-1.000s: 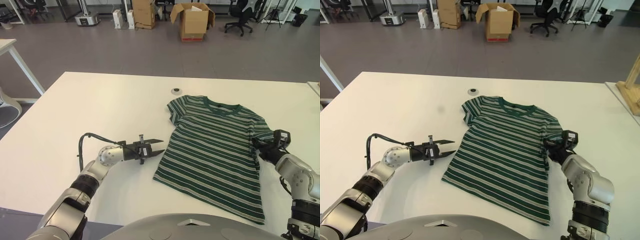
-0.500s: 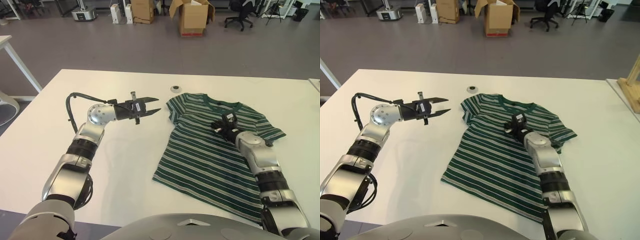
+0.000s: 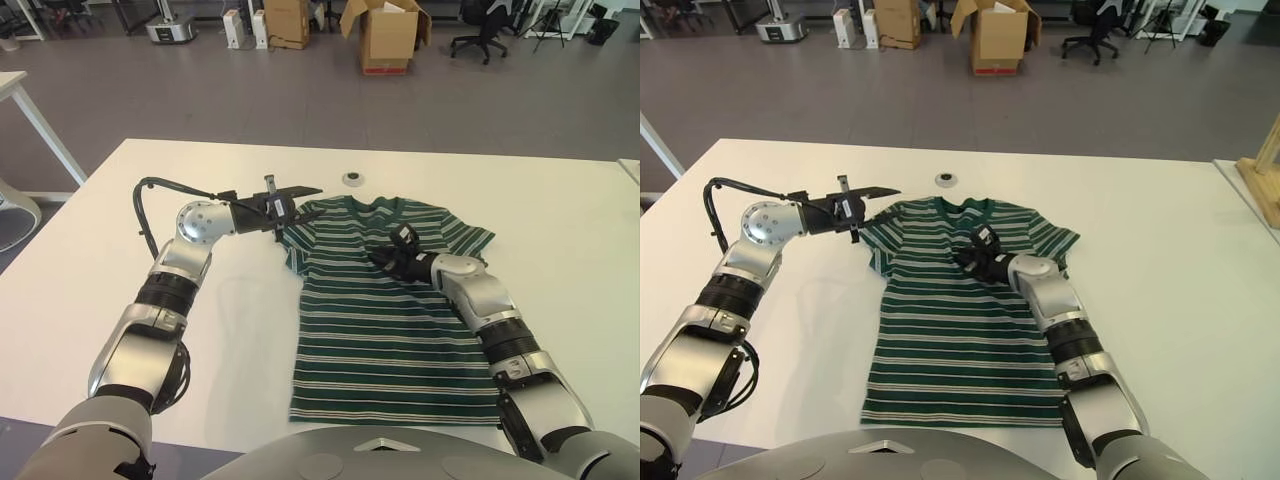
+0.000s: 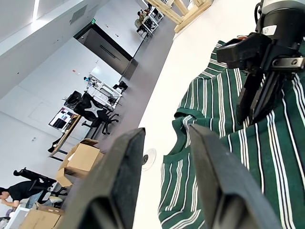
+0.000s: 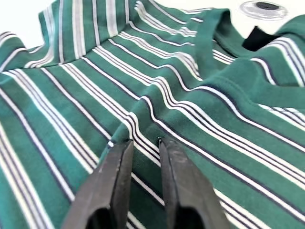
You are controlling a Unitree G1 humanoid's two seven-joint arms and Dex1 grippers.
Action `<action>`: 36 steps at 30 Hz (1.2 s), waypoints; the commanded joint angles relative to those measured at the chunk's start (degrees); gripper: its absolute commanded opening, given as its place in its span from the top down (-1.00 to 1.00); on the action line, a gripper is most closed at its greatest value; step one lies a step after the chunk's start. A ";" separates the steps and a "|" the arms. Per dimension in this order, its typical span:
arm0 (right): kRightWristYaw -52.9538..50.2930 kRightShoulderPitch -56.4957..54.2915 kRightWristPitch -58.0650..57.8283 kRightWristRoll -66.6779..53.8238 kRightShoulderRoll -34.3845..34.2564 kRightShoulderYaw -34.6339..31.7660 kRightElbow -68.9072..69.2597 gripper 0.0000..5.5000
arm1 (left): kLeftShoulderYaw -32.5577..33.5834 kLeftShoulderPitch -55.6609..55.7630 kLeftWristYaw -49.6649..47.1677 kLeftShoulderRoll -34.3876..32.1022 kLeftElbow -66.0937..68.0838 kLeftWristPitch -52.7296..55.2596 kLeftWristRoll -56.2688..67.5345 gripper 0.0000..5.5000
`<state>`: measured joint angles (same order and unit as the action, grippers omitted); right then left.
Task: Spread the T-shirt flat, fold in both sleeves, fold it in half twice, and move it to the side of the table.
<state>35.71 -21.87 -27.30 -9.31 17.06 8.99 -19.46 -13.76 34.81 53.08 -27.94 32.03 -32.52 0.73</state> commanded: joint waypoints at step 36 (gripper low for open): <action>-15.48 7.78 -14.27 -19.42 -0.46 -28.87 14.03 0.63 | 17.00 -3.12 -7.11 9.70 25.74 23.72 9.09 0.60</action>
<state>20.69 -14.92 -42.06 -29.26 15.85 -19.88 -4.73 3.80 30.43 46.37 -18.71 56.47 -8.18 11.01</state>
